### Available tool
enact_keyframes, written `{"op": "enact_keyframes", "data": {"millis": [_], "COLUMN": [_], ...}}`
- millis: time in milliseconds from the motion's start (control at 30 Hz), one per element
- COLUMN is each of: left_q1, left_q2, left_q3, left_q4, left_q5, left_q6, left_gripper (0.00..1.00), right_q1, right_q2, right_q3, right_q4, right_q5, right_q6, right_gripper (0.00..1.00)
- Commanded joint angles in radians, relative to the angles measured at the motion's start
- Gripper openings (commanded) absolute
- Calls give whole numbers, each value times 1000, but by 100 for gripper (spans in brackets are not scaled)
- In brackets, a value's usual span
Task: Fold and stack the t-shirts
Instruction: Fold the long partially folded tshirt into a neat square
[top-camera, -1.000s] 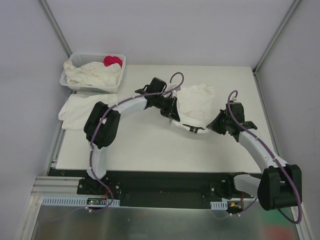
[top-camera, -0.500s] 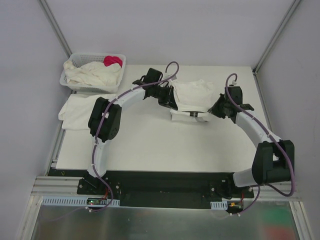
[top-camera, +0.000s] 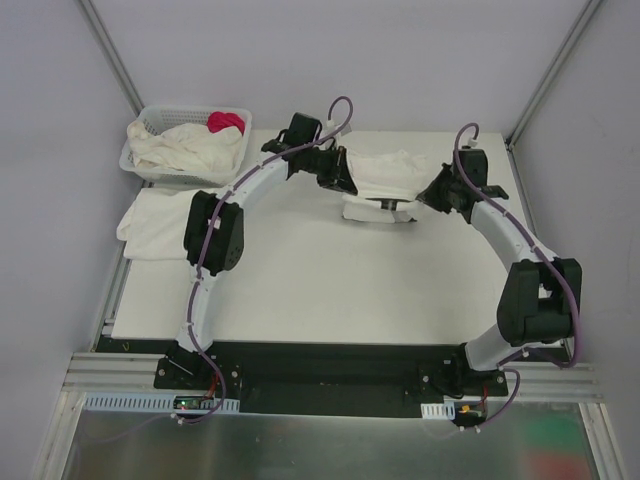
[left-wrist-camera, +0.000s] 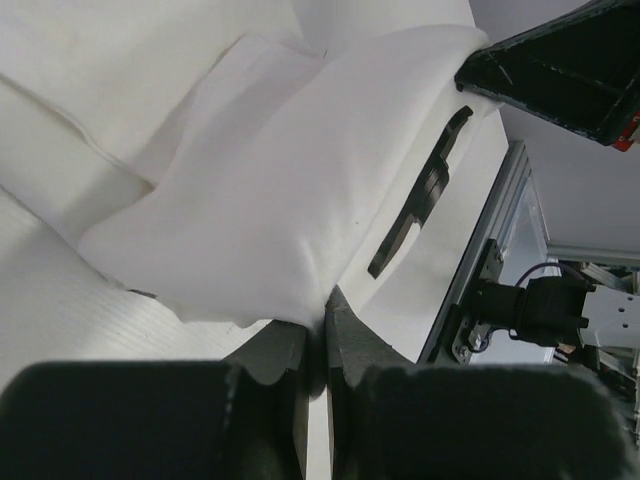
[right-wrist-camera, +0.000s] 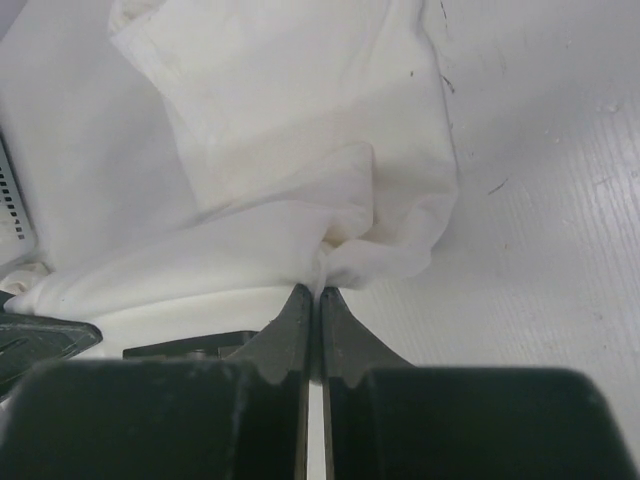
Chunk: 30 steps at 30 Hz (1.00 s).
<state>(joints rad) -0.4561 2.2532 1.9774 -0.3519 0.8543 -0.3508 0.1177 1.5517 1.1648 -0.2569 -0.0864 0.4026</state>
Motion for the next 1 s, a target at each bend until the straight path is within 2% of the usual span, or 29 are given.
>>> {"op": "enact_keyframes", "data": {"millis": [0,433,600,967], "left_q1": [17,22,25,65], "left_q2": [9,6,52,215], "left_q3": [121,245,282,468], "left_q4": [-35,-90,-90,-75], "left_q5": [12,-34,-31,-14], "left_q6": [-4,39,35,-8], "left_gripper": [0,2,2,3], "right_q1": [-15,-46,-61,-79], "right_q2": [27,68,100,238], "right_q3": [88,229,257,383], "right_q4": [27,-2,1,-7], "right_q5": [23,11,2,-16], "right_q6": [-5,-28,-19,-15], "right_gripper": [1,1,1,1]}}
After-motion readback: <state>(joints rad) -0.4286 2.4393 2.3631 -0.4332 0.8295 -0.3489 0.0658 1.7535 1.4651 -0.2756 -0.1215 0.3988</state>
